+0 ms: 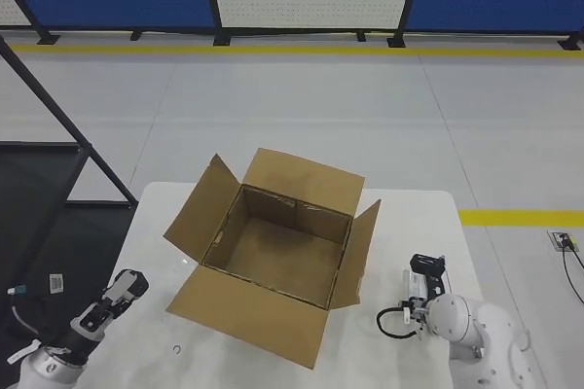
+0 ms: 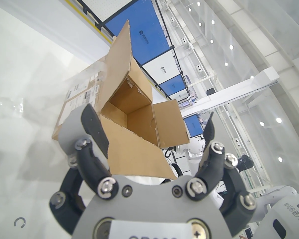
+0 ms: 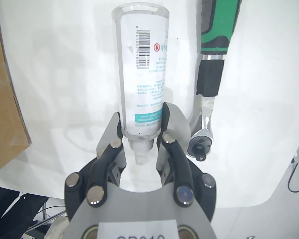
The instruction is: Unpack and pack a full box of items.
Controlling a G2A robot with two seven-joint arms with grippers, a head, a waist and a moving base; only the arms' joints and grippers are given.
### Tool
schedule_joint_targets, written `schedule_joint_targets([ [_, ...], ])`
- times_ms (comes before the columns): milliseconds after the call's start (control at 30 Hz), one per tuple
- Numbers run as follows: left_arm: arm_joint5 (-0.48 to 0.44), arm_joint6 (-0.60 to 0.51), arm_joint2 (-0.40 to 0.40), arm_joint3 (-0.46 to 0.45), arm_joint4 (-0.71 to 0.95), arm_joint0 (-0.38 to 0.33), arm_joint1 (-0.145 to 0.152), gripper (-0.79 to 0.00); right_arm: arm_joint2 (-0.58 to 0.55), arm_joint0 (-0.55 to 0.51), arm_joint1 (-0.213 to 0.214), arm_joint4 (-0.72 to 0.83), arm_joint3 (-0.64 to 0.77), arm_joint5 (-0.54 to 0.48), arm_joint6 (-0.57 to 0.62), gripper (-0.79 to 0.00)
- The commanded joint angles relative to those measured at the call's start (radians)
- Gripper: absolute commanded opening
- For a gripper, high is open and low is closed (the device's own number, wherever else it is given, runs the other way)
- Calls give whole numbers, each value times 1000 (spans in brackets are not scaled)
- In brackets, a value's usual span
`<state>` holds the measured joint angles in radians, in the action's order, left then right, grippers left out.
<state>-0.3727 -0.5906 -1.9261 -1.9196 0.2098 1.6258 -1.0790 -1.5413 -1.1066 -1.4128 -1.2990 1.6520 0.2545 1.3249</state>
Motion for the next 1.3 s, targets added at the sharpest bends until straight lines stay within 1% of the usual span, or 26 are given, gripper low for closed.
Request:
schedule_joint_targets([
  [0,1,-6,-6,-10,5,9,0,0,-4,-4,2,6,-2,-1,-4,-529],
  [133,7,2,-16,-21,5,19,0,0,-11,-17,5,15,11,-2,-7,-517],
  [333,21,17,-25,-15,-27,14,1,0,-26,-51,10,24,56,9,-26,-453],
  [633,28,24,-50,-8,-40,13,4,0,-39,-86,16,36,102,15,-41,-425],
  [800,40,-18,-67,20,-91,7,10,0,-68,-145,16,120,200,9,-142,-419],
  [1033,30,-106,-42,56,-151,-20,20,0,-130,-279,16,324,370,-83,-356,-397],
  [1067,34,-112,-34,59,-155,-24,21,0,-134,-289,15,351,385,-98,-380,-348],
  [1100,44,-123,-19,67,-165,-36,22,0,-141,-312,15,396,402,-133,-424,-209],
  [1167,53,-136,9,83,-196,-60,25,0,-146,-338,16,431,424,-179,-475,0],
  [1200,57,-145,24,94,-210,-74,26,0,-143,-347,18,428,434,-197,-487,0],
  [1233,66,-163,40,107,-224,-89,28,-120,-143,-347,18,428,434,-197,-487,0],
  [1267,69,-178,53,119,-243,-106,30,-268,-143,-347,18,428,434,-197,-487,0],
])
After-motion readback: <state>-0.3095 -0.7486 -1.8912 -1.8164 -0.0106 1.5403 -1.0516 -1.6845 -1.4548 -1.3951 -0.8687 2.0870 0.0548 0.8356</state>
